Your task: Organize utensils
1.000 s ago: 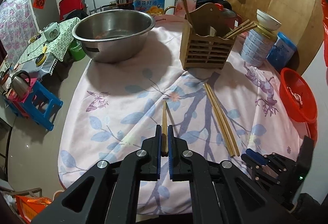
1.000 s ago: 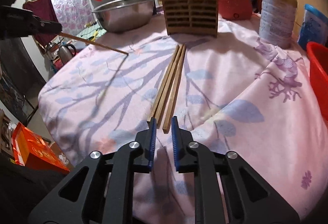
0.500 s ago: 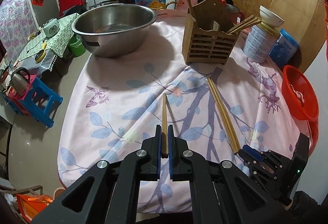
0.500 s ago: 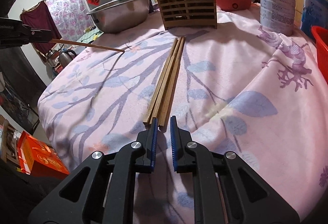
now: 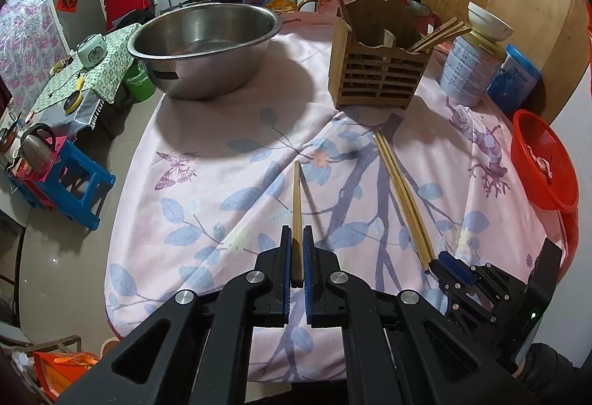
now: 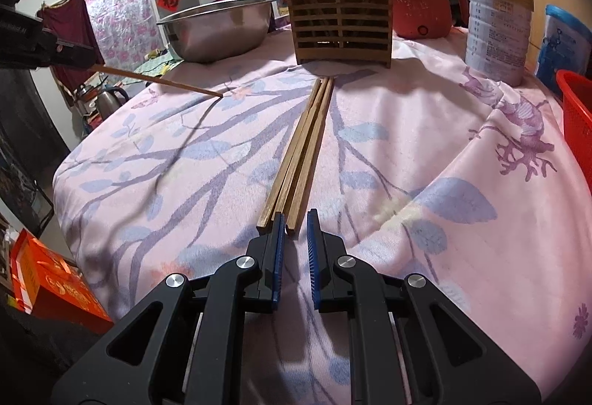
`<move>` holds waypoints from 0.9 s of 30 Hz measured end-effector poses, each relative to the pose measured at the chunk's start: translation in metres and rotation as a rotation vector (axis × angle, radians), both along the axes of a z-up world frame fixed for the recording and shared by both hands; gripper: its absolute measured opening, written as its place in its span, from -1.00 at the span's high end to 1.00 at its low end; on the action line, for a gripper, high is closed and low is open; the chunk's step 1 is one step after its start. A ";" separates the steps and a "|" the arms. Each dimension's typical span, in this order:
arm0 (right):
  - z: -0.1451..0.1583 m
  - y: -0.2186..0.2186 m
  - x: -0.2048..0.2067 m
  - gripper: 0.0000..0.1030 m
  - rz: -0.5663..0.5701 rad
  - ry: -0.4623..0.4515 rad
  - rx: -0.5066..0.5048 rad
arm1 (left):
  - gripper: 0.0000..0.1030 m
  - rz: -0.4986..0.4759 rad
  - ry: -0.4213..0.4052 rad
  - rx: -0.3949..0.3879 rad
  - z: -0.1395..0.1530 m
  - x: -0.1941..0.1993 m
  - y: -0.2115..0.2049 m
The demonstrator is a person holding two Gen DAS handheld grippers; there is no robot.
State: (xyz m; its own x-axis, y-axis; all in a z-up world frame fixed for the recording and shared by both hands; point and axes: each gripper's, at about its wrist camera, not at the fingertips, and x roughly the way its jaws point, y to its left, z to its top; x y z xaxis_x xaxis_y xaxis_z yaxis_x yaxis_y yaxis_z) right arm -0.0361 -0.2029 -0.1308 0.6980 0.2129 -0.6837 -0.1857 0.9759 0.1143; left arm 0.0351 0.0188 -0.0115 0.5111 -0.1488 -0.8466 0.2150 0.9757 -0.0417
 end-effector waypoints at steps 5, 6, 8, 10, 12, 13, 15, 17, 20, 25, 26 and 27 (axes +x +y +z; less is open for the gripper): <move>-0.002 0.003 -0.001 0.82 -0.028 -0.023 -0.017 | 0.88 -0.001 0.004 0.004 -0.001 -0.001 0.000; -0.002 0.003 -0.002 0.87 -0.039 -0.031 -0.016 | 0.88 -0.001 0.003 0.003 -0.001 -0.001 0.000; -0.001 0.001 -0.002 0.88 -0.052 -0.021 -0.009 | 0.88 -0.001 0.001 -0.001 -0.001 -0.001 0.000; 0.003 -0.002 -0.002 0.88 -0.063 -0.008 -0.017 | 0.88 0.000 -0.010 -0.008 0.002 0.000 0.000; 0.016 -0.008 -0.006 0.89 -0.072 -0.024 -0.036 | 0.88 0.000 -0.027 -0.017 0.007 0.002 0.000; 0.025 -0.012 -0.009 0.89 -0.077 -0.035 -0.044 | 0.88 0.001 -0.042 -0.023 0.012 0.003 0.001; 0.042 -0.019 -0.013 0.89 -0.085 -0.057 -0.059 | 0.88 0.002 -0.069 -0.034 0.021 0.006 0.002; 0.064 -0.027 -0.016 0.89 -0.095 -0.091 -0.075 | 0.88 0.004 -0.100 -0.053 0.033 0.011 0.003; 0.093 -0.035 -0.015 0.89 -0.111 -0.138 -0.083 | 0.88 0.001 -0.142 -0.080 0.049 0.019 0.004; 0.147 -0.045 -0.009 0.89 -0.146 -0.222 -0.071 | 0.88 -0.020 -0.198 -0.129 0.070 0.032 0.005; 0.154 -0.045 -0.008 0.89 -0.153 -0.234 -0.071 | 0.88 -0.027 -0.205 -0.137 0.072 0.035 0.005; 0.164 -0.046 -0.006 0.89 -0.161 -0.245 -0.069 | 0.88 -0.036 -0.214 -0.141 0.074 0.037 0.005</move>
State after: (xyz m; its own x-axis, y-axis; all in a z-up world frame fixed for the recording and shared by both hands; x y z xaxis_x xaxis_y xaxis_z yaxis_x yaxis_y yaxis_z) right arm -0.0425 -0.2485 0.0328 0.8650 0.0446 -0.4998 -0.0416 0.9990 0.0171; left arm 0.0725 0.0234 0.0626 0.6684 -0.2787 -0.6896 0.2676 0.9552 -0.1266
